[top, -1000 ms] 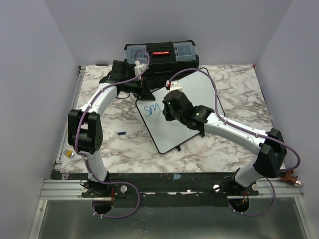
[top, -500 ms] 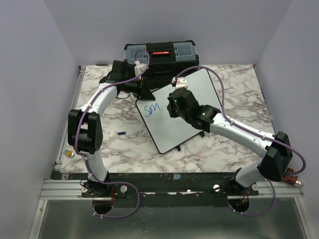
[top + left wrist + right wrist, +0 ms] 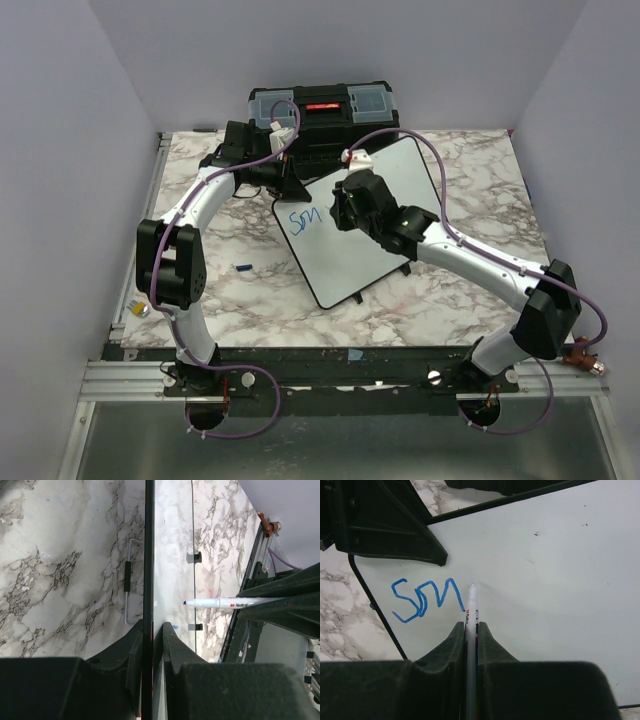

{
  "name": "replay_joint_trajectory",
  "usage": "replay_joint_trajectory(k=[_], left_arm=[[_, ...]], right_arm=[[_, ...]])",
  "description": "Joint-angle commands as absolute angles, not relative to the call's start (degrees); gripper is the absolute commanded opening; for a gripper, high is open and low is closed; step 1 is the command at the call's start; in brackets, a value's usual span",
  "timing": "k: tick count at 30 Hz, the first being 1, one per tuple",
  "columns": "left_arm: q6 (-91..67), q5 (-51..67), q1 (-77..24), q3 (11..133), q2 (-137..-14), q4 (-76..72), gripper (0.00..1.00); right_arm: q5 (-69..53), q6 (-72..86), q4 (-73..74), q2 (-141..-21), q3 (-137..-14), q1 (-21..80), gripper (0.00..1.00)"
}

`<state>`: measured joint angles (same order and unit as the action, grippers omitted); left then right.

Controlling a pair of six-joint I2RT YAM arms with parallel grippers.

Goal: Write a sentence on the whiteboard
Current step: Write a sentence on the whiteboard stand.

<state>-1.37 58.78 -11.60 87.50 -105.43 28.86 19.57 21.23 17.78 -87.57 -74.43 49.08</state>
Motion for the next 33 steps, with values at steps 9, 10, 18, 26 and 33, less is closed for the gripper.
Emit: replay_joint_trajectory(k=[9,10,18,26,33], left_arm=[[3.3,56.2,-11.9,87.1,-103.7,24.2,0.00],[3.3,56.1,-11.9,87.3,-103.8,24.2,0.00],[3.3,56.1,-12.0,87.1,-103.7,24.3,0.00],[3.3,56.0,-12.0,87.3,-103.7,24.3,0.00],[3.3,55.8,-11.9,87.0,-103.5,24.3,0.00]], right_arm=[[16.2,20.3,14.3,-91.0,-77.9,47.7,0.01],[16.4,20.3,14.3,-91.1,-77.8,47.6,0.01],[15.5,20.3,14.4,-90.7,-75.8,47.2,0.01],[12.4,20.4,17.0,-88.7,-72.9,47.2,0.01],[10.4,21.1,18.2,-87.3,-71.4,47.2,0.01]])
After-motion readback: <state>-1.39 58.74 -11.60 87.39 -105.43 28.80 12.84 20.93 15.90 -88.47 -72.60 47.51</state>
